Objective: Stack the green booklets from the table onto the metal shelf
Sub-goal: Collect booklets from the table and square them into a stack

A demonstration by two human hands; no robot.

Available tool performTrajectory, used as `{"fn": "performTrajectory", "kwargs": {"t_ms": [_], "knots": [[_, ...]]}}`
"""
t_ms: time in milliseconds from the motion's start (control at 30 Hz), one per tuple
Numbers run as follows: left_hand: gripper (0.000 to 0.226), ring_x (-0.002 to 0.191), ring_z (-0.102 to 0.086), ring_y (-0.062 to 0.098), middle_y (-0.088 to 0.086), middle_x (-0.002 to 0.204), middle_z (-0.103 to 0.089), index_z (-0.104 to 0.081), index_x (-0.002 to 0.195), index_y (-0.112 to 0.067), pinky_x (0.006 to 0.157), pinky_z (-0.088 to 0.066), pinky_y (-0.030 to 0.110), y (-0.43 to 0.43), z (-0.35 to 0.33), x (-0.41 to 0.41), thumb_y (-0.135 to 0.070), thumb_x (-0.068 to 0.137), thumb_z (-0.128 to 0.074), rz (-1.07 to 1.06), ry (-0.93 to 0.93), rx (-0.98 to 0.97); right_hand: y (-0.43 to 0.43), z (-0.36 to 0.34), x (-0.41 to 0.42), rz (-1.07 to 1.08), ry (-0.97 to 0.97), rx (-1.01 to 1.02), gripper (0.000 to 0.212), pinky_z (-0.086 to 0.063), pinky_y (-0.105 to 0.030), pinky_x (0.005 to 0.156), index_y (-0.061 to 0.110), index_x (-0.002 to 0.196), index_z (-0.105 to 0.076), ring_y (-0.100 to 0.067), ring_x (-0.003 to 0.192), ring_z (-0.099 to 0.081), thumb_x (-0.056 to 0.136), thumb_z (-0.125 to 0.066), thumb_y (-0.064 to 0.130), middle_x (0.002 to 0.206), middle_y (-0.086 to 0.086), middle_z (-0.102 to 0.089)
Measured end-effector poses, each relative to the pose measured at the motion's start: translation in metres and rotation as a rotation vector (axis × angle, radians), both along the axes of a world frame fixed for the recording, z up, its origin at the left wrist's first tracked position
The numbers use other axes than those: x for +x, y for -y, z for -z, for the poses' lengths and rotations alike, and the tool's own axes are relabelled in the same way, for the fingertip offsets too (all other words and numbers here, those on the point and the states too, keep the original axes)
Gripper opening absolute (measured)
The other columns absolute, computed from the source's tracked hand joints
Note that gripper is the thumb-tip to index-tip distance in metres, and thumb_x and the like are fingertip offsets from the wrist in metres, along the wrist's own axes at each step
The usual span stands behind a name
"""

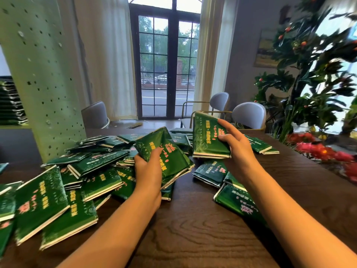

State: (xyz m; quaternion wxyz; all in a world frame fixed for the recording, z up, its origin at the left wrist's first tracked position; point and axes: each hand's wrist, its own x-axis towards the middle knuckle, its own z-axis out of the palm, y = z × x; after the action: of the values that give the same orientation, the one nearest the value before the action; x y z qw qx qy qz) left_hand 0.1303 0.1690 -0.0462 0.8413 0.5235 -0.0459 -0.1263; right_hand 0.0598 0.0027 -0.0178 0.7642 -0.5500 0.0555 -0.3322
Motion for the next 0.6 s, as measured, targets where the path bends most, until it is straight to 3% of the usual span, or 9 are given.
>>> {"fn": "performTrajectory", "kwargs": {"t_ms": [100,200,267,333,500,600], "knots": [[0.019,0.098,-0.066,0.032,0.013,0.11,-0.067,-0.051,0.11,-0.02,0.085,-0.055,0.045,0.0,0.001,-0.001,-0.024,0.093,-0.058,0.048,-0.005,0.02,-0.003,-0.004,-0.003,-0.02,0.017,0.046,0.046,-0.054,-0.024,0.059,0.009,0.131,-0.052,-0.02,0.073,-0.064,0.091,-0.038,-0.007,0.111,-0.019,-0.061],[0.012,0.092,-0.065,0.026,0.009,0.105,-0.066,-0.05,0.1,-0.022,0.075,-0.054,0.037,0.001,0.003,-0.002,-0.027,0.093,-0.059,0.09,0.008,0.066,-0.011,-0.004,-0.006,-0.108,-0.021,-0.019,0.046,-0.053,-0.022,0.056,0.011,0.13,-0.053,-0.015,0.067,-0.066,0.09,-0.04,-0.008,0.11,-0.017,-0.062],[0.015,0.099,-0.064,0.029,0.01,0.109,-0.065,-0.049,0.099,-0.023,0.085,-0.053,0.044,0.002,0.004,-0.002,-0.03,0.092,-0.06,0.106,0.004,0.084,-0.017,-0.003,-0.006,-0.165,-0.057,-0.1,0.047,-0.052,-0.02,0.056,0.013,0.129,-0.054,-0.014,0.066,-0.066,0.088,-0.045,-0.009,0.109,-0.016,-0.062],[0.016,0.099,-0.063,0.03,0.01,0.109,-0.064,-0.049,0.101,-0.024,0.093,-0.049,0.047,0.003,0.005,-0.001,-0.032,0.092,-0.06,0.115,0.001,0.106,-0.023,-0.001,-0.007,-0.161,-0.123,-0.291,0.048,-0.052,-0.018,0.061,0.019,0.126,-0.057,-0.012,0.071,-0.067,0.085,-0.054,-0.006,0.11,-0.012,-0.065],[0.042,0.099,-0.067,0.036,0.017,0.111,-0.068,-0.054,0.127,-0.014,0.088,-0.053,0.053,0.005,0.007,0.003,-0.042,0.097,-0.045,0.162,-0.102,0.069,-0.032,0.006,-0.007,-0.089,-0.247,-0.741,0.053,-0.047,-0.023,0.071,0.028,0.133,-0.051,-0.01,0.074,-0.056,0.086,-0.064,0.006,0.094,-0.021,-0.063],[0.053,0.1,-0.068,0.034,0.015,0.113,-0.069,-0.057,0.127,-0.017,0.089,-0.053,0.052,0.006,0.008,0.005,-0.056,0.093,-0.043,0.179,-0.118,0.025,-0.034,0.009,-0.003,-0.021,-0.209,-0.951,0.058,-0.037,-0.01,0.07,0.019,0.139,-0.047,0.004,0.071,-0.049,0.086,-0.066,0.009,0.1,-0.008,-0.054]]}}
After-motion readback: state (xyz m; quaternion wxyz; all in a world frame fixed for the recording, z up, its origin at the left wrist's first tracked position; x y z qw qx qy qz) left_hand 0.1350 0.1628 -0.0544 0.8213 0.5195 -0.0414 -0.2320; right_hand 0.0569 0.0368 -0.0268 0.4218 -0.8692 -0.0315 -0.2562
